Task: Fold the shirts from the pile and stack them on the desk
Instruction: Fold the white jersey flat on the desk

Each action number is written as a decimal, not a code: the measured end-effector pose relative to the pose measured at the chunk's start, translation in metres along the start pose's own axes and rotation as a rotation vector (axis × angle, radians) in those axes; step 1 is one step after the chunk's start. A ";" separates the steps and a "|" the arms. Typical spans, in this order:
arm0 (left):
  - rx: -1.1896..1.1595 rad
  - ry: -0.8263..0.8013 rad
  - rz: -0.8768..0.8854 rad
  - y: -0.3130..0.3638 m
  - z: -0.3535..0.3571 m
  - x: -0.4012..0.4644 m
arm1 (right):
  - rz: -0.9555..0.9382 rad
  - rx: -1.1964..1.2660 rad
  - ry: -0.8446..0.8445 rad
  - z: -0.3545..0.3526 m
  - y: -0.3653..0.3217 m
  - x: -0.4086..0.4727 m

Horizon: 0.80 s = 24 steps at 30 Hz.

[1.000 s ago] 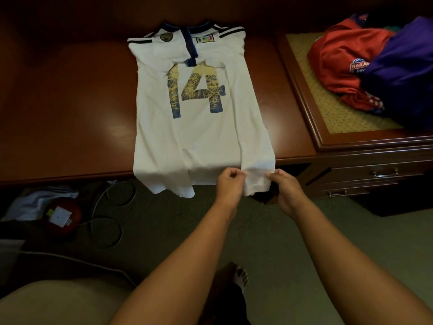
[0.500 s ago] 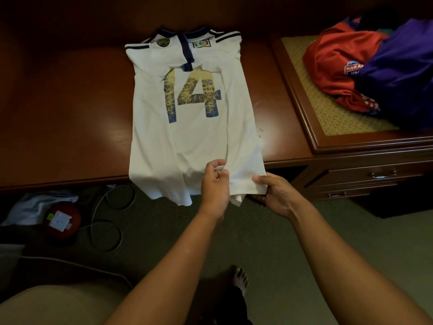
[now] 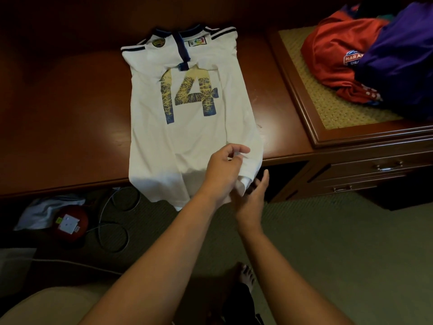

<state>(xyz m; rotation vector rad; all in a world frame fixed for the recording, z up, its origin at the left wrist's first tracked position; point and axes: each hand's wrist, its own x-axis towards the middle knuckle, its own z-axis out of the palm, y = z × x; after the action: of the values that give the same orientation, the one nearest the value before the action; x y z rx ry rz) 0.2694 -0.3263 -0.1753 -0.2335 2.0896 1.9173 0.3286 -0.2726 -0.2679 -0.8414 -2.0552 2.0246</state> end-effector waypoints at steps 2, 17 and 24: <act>0.012 0.053 0.044 -0.001 -0.004 -0.002 | 0.024 -0.004 0.087 -0.009 0.001 0.009; 0.164 0.311 -0.026 -0.072 -0.031 -0.024 | -0.037 -0.123 0.152 -0.019 0.005 0.023; 0.295 0.275 -0.127 -0.112 -0.067 -0.032 | 0.170 -0.298 -0.227 -0.050 0.032 0.023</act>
<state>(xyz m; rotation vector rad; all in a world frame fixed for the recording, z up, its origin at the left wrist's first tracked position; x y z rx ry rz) 0.3282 -0.4059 -0.2665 -0.5755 2.4338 1.5531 0.3424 -0.2200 -0.3009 -0.8967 -2.5391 2.0070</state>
